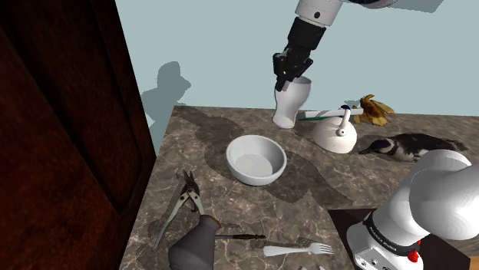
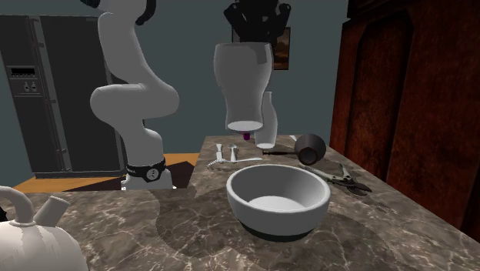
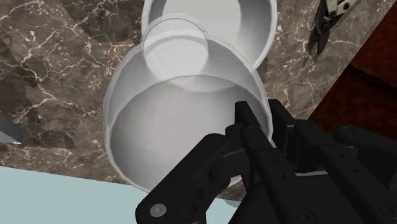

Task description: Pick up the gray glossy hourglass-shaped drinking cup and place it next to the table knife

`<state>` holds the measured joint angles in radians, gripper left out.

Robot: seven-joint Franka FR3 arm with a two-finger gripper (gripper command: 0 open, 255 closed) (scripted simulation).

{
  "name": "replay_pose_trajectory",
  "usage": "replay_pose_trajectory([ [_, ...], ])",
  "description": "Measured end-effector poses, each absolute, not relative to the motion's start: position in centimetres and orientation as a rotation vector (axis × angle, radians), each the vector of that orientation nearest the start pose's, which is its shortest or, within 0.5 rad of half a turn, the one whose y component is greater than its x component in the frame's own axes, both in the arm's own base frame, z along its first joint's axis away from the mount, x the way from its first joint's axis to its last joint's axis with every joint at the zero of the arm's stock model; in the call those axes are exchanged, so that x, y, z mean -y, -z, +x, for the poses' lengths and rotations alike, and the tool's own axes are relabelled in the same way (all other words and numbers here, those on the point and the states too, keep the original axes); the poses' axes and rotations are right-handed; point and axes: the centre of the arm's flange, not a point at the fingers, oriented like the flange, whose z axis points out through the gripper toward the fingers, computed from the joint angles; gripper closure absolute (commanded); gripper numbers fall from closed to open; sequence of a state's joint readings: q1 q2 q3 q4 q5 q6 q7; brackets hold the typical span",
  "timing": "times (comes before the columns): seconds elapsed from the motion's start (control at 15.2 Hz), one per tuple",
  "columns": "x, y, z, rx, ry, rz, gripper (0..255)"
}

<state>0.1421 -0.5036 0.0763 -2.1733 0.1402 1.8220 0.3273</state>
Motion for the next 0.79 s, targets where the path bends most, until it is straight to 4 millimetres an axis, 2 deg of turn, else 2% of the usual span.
replay_pose_trajectory([
  [0.33,-13.2,-59.9,33.7,-0.211,0.178,-2.992,255],
  [0.79,-15.6,-60.1,24.8,-0.211,0.180,-2.992,255],
])
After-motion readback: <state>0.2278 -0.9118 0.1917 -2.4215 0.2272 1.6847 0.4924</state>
